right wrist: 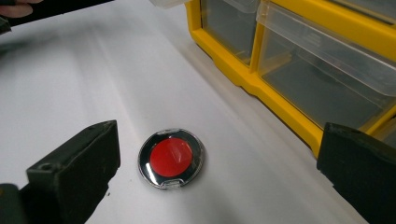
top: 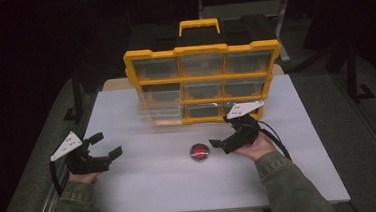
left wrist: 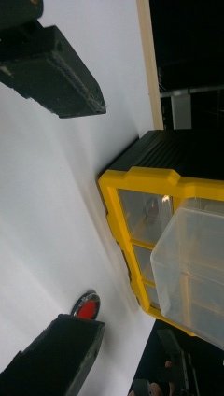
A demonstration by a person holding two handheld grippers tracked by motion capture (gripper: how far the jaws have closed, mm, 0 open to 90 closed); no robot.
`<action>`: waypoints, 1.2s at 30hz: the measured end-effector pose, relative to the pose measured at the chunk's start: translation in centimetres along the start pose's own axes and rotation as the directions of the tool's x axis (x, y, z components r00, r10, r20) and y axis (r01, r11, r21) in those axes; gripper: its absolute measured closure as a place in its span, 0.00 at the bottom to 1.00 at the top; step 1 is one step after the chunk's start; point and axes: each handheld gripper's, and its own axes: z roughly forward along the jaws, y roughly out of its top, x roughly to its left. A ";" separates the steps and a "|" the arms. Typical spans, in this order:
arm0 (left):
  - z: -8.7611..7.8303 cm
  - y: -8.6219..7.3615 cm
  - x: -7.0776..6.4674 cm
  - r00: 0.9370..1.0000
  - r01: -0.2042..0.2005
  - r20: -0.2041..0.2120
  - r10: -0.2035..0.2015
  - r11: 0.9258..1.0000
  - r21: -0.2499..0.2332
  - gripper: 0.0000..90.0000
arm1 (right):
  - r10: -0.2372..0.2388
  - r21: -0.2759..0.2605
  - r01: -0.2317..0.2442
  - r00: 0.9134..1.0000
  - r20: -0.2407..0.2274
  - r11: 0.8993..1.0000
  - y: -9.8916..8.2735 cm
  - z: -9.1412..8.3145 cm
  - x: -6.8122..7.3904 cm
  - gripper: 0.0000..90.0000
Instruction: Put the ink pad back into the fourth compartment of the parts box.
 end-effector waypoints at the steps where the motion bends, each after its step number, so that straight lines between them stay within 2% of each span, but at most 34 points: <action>1: 0.0 0.0 0.0 1.000 -0.001 -0.001 0.001 1.000 0.000 0.00 | 0.001 0.002 -0.001 1.000 -0.002 1.000 0.0 0.1 0.0 0.00; 36: 0.1 0.0 -0.1 1.000 -0.004 0.006 0.004 1.000 0.006 0.00 | -0.032 0.091 0.037 0.998 -0.056 0.995 -0.3 4.5 1.1 0.00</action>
